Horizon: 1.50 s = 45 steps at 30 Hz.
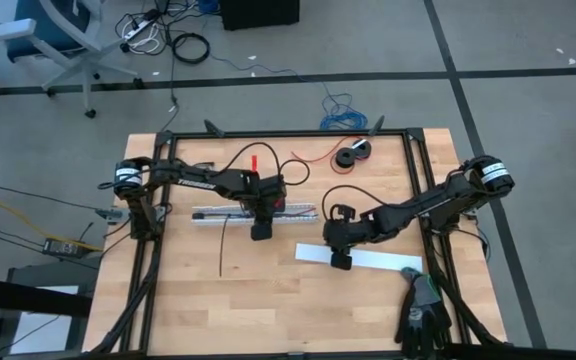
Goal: Ziptie cables
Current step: Close the white cable duct
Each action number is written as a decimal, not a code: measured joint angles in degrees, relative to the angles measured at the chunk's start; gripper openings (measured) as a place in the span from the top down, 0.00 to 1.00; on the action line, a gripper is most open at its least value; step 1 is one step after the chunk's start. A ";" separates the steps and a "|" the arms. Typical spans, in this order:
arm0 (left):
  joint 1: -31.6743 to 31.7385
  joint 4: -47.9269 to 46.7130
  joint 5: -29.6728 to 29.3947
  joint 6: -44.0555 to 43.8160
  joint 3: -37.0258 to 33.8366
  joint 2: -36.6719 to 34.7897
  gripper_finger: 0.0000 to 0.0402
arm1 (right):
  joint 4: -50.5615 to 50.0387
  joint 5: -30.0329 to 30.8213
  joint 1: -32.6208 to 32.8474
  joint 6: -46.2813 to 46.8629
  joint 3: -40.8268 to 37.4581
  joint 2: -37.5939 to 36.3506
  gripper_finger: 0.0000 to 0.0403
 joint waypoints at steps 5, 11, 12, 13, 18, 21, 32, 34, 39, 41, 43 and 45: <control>0.01 0.22 -0.01 -0.13 0.00 0.00 0.56 | 0.39 0.00 1.14 0.46 -0.02 0.00 0.63; -0.14 4.98 -0.06 -0.13 0.00 0.00 0.49 | 0.34 0.62 1.77 0.49 -0.02 0.00 0.63; -0.14 5.88 -0.08 0.08 0.00 0.00 0.48 | 0.59 0.67 1.76 0.56 -0.02 0.00 0.63; -0.14 6.36 -0.10 0.39 0.10 0.00 0.48 | 1.02 0.78 1.76 0.86 -0.02 0.00 0.63; -0.14 10.84 -1.60 2.13 1.10 0.00 0.48 | 1.85 0.81 1.74 1.46 -0.02 0.00 0.63; -0.14 16.73 -1.63 3.63 1.40 0.02 0.48 | 1.84 0.81 1.76 2.48 -0.02 0.00 0.63; -0.29 35.05 -0.94 -0.34 1.51 -0.50 0.48 | 1.93 0.75 1.74 4.40 -0.02 0.03 0.63; -0.29 36.38 -0.58 0.46 1.49 -0.85 0.48 | 1.90 0.69 1.74 4.86 -0.02 0.04 0.63; -0.69 36.16 -1.31 3.73 -0.05 -3.22 0.48 | 1.43 0.18 1.81 5.01 -0.02 0.07 0.63; -1.18 36.90 -2.62 3.98 -2.28 -4.90 0.48 | 1.31 -0.06 1.83 5.04 0.00 0.07 0.63; -1.85 39.85 -5.26 3.67 -5.62 -6.96 0.48 | 0.78 -0.06 1.83 5.03 0.00 0.08 0.63; -2.58 44.05 -7.72 2.39 -10.51 -9.86 0.48 | -0.20 -0.02 1.83 5.02 -0.01 0.09 0.63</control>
